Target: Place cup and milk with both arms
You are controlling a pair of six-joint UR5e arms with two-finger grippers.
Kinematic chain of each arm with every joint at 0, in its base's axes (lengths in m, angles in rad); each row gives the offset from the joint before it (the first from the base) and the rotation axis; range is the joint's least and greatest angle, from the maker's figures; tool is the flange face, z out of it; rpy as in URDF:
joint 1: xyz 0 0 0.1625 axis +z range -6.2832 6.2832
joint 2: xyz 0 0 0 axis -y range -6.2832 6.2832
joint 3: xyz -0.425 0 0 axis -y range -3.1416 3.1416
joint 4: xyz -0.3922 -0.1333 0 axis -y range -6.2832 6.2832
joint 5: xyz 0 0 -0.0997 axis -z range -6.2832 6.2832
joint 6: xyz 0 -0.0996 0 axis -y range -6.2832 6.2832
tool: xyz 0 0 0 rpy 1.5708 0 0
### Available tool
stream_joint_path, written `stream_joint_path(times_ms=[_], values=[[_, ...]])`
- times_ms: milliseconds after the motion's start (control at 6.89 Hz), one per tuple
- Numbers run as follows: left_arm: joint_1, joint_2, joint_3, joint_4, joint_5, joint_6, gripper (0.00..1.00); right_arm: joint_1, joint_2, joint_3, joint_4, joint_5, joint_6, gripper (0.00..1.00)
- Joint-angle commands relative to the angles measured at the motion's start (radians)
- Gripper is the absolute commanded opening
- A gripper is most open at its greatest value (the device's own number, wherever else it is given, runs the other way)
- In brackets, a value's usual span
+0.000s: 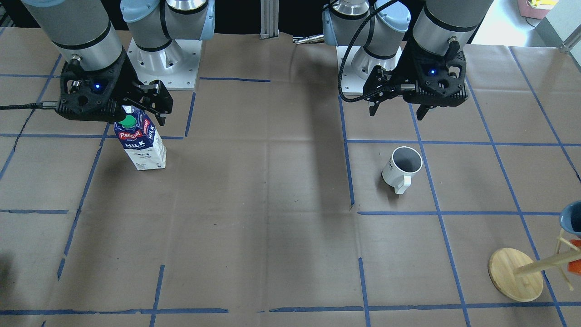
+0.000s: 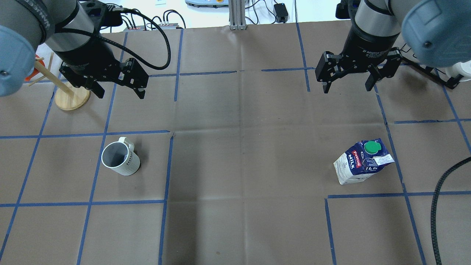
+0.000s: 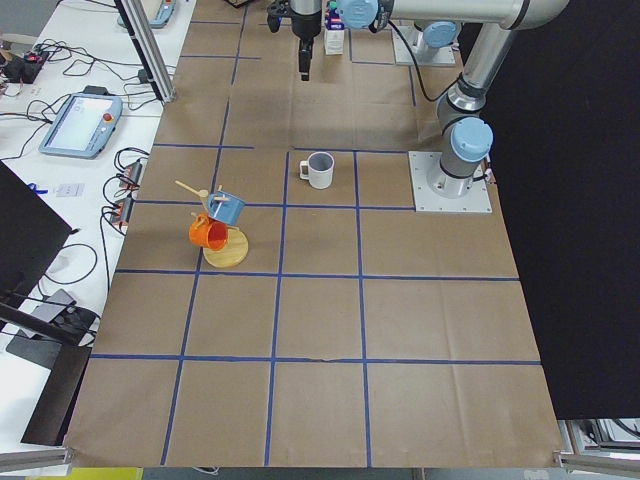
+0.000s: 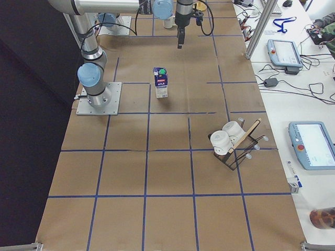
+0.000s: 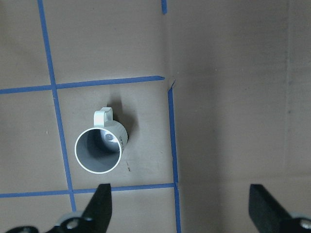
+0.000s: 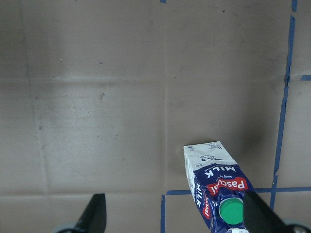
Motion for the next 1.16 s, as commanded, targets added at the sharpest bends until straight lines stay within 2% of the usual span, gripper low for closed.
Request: stream_joint_path(times_ms=[0, 290, 1015], values=[[0.000, 0.001, 0.000, 0.000, 0.000, 0.000, 1.00, 0.000, -0.012, 0.015, -0.001, 0.000, -0.028, 1.00], [0.000, 0.003, 0.000, 0.000, 0.000, 0.002, 1.00, -0.003, -0.034, 0.054, -0.023, 0.000, -0.028, 1.00], [0.002, 0.016, -0.002, -0.006, 0.001, 0.003, 1.00, -0.003, -0.034, 0.055, -0.046, 0.000, -0.031, 1.00]])
